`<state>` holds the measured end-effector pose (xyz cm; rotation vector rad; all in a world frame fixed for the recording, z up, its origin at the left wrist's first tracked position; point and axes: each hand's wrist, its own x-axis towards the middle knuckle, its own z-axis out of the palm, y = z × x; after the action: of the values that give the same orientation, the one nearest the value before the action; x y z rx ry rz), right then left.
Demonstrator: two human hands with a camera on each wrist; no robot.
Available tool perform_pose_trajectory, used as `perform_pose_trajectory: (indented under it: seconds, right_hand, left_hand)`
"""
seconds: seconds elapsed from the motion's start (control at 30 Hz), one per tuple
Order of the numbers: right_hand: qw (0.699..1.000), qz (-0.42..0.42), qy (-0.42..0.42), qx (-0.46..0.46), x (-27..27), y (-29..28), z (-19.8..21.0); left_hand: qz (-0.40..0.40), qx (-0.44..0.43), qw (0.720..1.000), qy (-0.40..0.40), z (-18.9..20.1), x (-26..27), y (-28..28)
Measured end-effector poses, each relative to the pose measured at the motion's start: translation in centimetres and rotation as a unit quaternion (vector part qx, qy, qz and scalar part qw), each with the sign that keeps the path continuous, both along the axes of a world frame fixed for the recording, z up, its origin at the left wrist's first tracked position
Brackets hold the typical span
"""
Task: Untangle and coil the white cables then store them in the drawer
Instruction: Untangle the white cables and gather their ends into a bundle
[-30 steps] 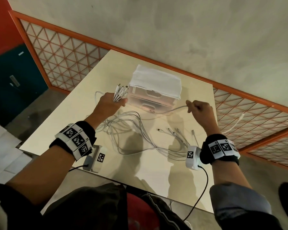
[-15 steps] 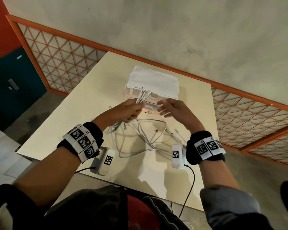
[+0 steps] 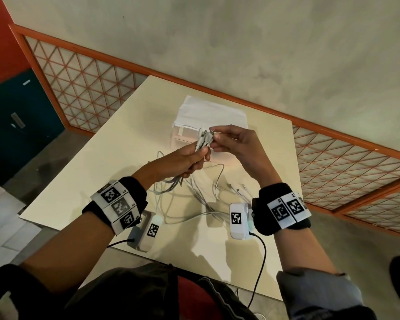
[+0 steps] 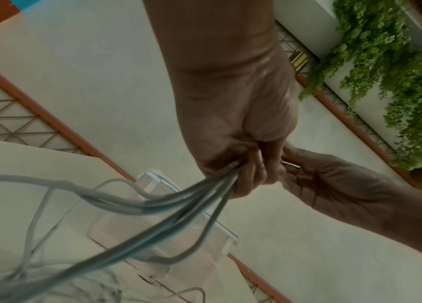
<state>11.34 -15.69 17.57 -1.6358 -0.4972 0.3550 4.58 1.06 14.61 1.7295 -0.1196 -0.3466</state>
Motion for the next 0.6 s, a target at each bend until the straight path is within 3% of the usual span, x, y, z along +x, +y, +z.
perform_pose_trajectory:
  seconds: [0.3, 0.6]
  right_hand:
    - [0.999, -0.031, -0.013, -0.001, 0.1, -0.3, 0.1]
    - [1.0, -0.011, -0.007, -0.023, 0.8, -0.8, 0.5]
  left_hand:
    - [-0.009, 0.011, 1.0, -0.004, 0.2, 0.3, -0.9]
    - [0.004, -0.035, 0.999, -0.015, 0.2, 0.8, -1.2]
